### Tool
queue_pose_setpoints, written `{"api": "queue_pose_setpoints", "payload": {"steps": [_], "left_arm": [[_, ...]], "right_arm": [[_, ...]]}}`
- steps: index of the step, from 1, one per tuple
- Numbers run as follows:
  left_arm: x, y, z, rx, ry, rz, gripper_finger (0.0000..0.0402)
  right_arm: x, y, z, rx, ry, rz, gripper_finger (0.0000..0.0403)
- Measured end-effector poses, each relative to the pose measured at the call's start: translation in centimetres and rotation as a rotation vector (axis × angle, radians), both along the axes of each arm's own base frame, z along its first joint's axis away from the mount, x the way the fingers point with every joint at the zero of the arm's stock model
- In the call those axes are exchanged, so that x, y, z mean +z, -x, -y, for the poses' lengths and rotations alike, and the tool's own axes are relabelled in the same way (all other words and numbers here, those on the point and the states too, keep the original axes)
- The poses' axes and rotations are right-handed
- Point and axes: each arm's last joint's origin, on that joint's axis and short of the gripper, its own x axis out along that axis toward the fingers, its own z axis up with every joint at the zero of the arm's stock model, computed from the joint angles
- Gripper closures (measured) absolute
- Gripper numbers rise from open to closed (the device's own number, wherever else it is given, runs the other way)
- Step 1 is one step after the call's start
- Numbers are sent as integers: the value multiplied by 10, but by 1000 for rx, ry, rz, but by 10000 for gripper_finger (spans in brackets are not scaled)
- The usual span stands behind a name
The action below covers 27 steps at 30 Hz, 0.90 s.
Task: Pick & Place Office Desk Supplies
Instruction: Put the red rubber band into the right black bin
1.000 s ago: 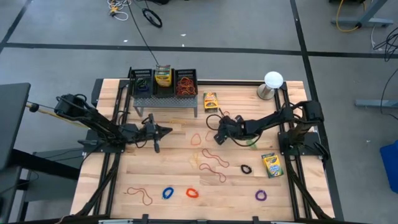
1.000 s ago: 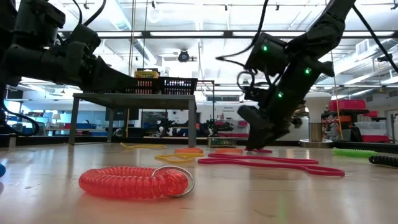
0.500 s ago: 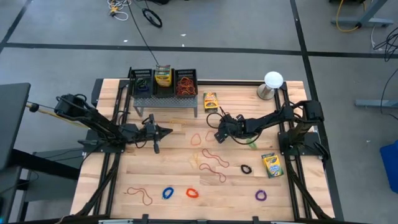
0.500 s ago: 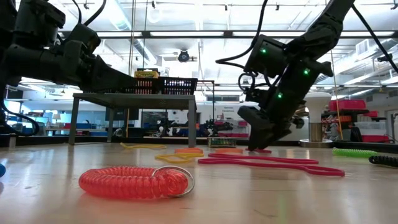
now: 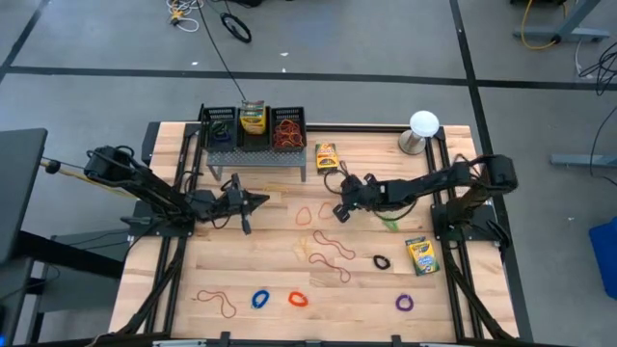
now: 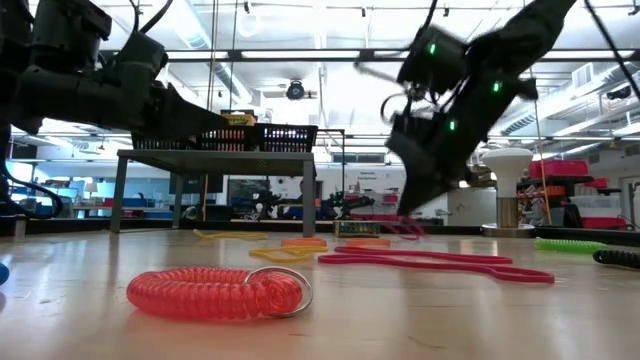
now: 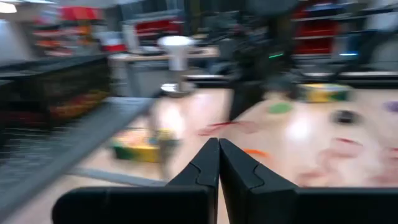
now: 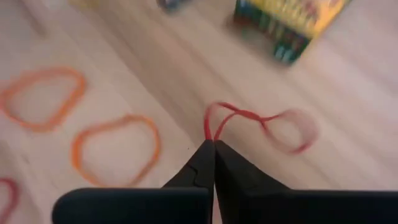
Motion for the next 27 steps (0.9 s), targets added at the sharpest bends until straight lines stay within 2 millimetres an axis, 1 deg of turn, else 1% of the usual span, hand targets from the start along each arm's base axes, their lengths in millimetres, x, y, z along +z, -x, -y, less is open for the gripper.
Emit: {"api": "queue_pose_setpoints", "payload": {"steps": [2, 5, 7, 10, 13, 15, 18, 20, 23, 25, 27], "left_arm": [[2, 0, -6, 78, -12, 6, 396], [5, 1, -13, 123, -22, 23, 396], [5, 2, -18, 135, -25, 28, 396], [3, 9, -27, 148, -13, 55, 397], [3, 11, -34, 164, 12, 67, 397], [6, 11, -36, 131, -3, 83, 397], [5, 10, -37, 82, -20, 61, 396], [5, 10, -37, 74, -21, 66, 394], [6, 10, -37, 74, -24, 75, 391], [6, 10, -37, 74, -23, 71, 391], [5, 10, -37, 73, -20, 64, 392]], "right_arm": [[15, 3, -3, 15, 21, 43, 398], [44, 5, -8, 38, 53, 98, 398], [64, 2, -11, 53, 89, 111, 399], [99, -10, -11, 85, 145, 137, 400], [134, -26, -3, 104, 212, 176, 401], [156, -33, 5, 109, 254, 201, 401], [187, -45, 21, 94, 315, 258, 401], [201, -54, 34, 75, 346, 278, 401], [207, -70, 55, 72, 352, 291, 402], [205, -81, 69, 78, 343, 289, 402], [198, -93, 82, 77, 332, 274, 402]]}}
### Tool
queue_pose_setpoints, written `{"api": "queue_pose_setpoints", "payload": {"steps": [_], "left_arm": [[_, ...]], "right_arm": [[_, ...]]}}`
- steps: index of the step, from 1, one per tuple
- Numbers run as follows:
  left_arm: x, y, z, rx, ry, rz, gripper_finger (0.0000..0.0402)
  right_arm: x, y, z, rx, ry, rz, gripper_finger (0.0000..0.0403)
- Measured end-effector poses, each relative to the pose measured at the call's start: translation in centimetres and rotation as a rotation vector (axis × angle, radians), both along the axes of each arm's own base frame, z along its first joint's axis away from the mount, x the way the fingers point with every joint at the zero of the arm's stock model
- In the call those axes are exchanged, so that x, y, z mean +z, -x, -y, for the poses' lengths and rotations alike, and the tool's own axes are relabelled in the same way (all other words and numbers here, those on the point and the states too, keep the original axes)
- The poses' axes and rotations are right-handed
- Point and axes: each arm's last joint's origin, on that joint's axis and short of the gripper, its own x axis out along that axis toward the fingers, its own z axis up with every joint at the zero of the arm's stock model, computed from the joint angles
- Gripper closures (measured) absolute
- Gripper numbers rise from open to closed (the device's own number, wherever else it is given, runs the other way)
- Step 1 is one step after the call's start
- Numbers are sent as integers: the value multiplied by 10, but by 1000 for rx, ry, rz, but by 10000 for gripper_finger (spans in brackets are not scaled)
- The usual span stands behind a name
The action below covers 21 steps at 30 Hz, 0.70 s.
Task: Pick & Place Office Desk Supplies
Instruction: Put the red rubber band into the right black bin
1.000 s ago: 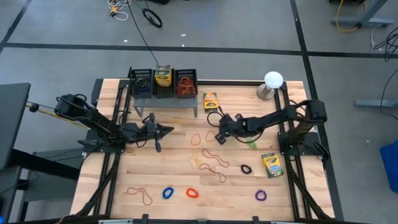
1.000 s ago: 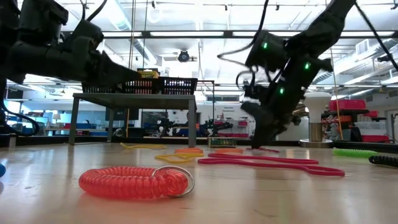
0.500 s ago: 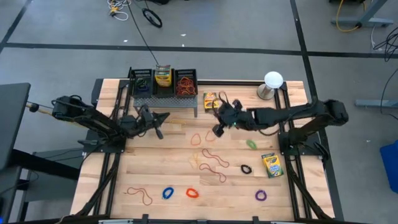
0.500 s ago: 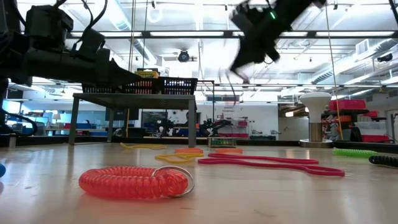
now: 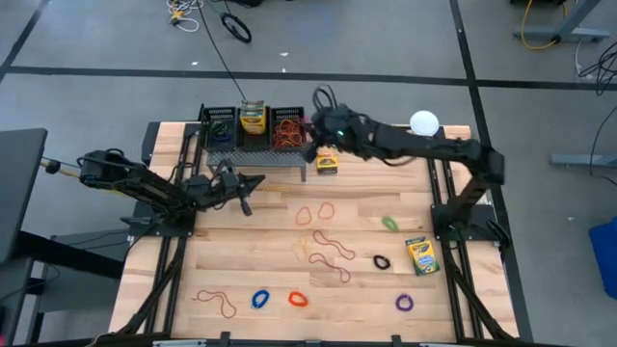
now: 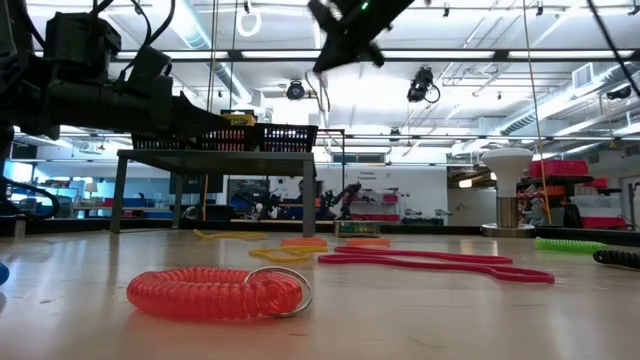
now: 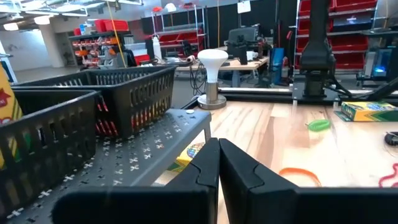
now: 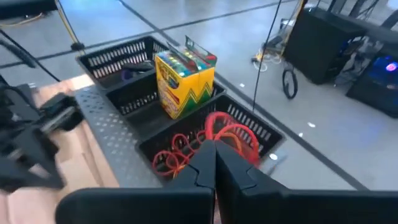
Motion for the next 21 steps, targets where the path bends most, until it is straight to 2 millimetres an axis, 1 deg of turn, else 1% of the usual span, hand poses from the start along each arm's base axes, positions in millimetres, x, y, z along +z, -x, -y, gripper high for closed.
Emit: {"api": "queue_pose_setpoints", "payload": {"steps": [4, 10, 16, 18, 21], "left_arm": [[0, 0, 0, -4, 7, 2, 391], [0, 0, 0, -9, 26, 12, 391], [0, 0, 0, -9, 27, 13, 391], [0, 0, 0, -9, 27, 12, 391], [0, 0, 0, -9, 27, 12, 391]], "right_arm": [[-19, -19, 25, -13, -28, -34, 402], [-39, -34, 48, -11, -49, -8, 399], [-51, -40, 54, -8, -68, -12, 393], [-55, -43, 55, -6, -64, -10, 383], [-57, -46, 55, -3, -55, 6, 360]]}}
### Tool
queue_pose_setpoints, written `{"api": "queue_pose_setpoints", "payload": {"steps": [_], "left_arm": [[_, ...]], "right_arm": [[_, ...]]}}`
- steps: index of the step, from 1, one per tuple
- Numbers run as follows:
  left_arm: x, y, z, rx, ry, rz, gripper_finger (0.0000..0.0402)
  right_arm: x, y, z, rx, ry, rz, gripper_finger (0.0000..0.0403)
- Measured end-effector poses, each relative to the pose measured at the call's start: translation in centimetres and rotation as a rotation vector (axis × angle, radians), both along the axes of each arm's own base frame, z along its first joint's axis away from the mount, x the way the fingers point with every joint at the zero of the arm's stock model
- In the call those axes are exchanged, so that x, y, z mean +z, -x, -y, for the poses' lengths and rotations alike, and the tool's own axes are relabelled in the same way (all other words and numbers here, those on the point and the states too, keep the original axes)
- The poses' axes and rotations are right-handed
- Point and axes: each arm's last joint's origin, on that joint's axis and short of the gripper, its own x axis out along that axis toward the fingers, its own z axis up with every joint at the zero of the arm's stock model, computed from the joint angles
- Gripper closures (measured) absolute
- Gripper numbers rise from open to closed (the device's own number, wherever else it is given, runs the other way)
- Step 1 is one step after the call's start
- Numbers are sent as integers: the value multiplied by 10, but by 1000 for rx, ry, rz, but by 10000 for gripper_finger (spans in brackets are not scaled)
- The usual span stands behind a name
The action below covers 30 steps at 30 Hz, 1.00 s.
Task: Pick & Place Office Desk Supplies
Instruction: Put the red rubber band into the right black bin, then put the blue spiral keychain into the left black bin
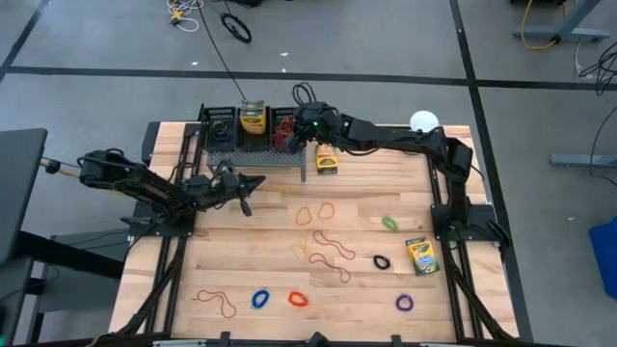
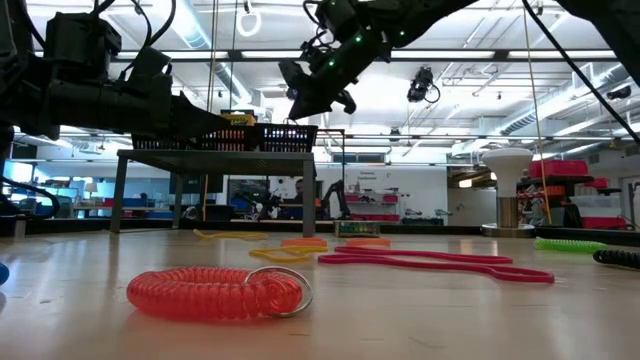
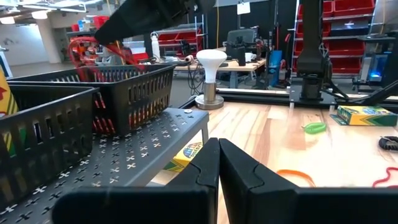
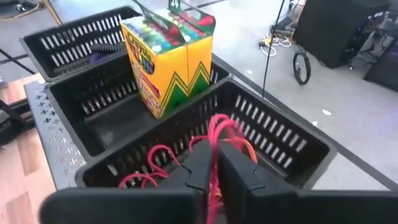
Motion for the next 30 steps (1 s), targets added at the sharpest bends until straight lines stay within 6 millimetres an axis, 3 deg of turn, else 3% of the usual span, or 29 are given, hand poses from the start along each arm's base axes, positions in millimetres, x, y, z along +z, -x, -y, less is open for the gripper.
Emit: {"api": "queue_pose_setpoints", "payload": {"steps": [9, 12, 16, 21, 30], "left_arm": [[0, 0, 0, 0, 0, -4, 390], [-1, 0, 0, 0, 1, -8, 390], [-6, -1, 0, 0, 16, -56, 390], [-6, -1, 1, -25, 42, -46, 389], [-4, -4, 2, -85, 101, -14, 389]], "right_arm": [[18, 6, -9, 11, 24, 30, 255], [23, 9, -19, 61, 42, -16, 245], [26, 18, -41, 150, 95, -98, 289], [4, 42, -64, 212, 102, -133, 390], [-34, 102, -122, 274, 85, -29, 397]]}}
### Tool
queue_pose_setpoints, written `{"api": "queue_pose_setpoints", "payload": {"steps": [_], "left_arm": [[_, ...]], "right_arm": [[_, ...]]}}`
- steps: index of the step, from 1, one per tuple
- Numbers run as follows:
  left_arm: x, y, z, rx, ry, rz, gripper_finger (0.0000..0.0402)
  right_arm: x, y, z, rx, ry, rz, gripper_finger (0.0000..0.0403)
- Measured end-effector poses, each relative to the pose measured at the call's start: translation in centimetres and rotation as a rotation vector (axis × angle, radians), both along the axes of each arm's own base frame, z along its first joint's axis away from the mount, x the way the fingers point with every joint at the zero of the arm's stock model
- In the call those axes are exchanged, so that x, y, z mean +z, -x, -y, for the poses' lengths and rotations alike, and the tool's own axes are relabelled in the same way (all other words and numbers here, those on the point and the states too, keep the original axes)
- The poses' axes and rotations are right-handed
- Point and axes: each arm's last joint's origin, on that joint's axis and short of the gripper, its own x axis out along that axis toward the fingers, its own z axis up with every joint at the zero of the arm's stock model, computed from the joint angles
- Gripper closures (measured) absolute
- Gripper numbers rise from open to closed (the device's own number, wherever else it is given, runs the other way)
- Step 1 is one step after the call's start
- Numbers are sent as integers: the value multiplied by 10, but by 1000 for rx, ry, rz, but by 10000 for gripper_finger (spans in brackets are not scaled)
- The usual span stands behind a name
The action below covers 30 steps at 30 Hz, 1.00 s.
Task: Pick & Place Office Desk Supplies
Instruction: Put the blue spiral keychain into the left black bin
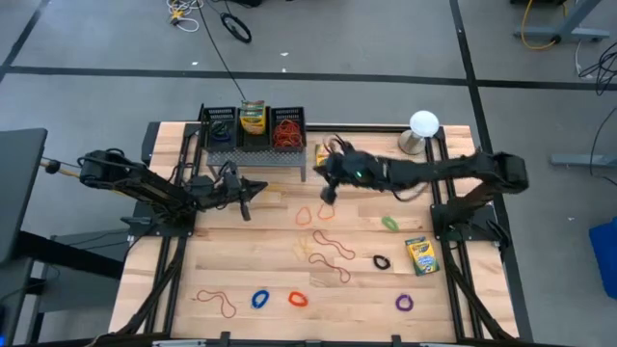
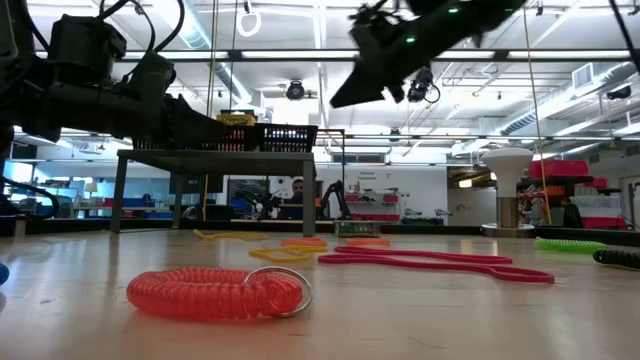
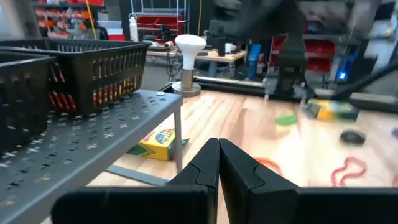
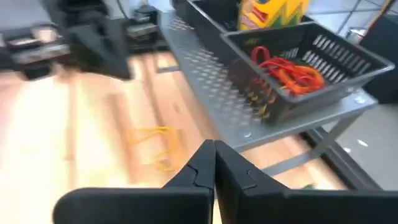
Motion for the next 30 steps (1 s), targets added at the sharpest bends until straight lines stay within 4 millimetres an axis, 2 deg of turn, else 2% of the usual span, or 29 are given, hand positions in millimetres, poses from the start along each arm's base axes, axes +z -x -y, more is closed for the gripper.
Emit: {"api": "queue_pose_setpoints", "payload": {"steps": [7, 13, 20, 30], "left_arm": [[2, -9, 1, -73, 25, -30, 389], [3, -12, 1, -72, 8, -44, 389], [6, -12, 2, -99, 30, -7, 389], [4, -13, 6, -180, 36, -22, 389]], "right_arm": [[-30, 35, -54, 29, -12, -3, 398], [-47, 55, -84, 79, -21, -19, 393], [-53, 65, -104, 160, -14, -46, 392], [-53, 67, -109, 180, -14, -48, 392]]}}
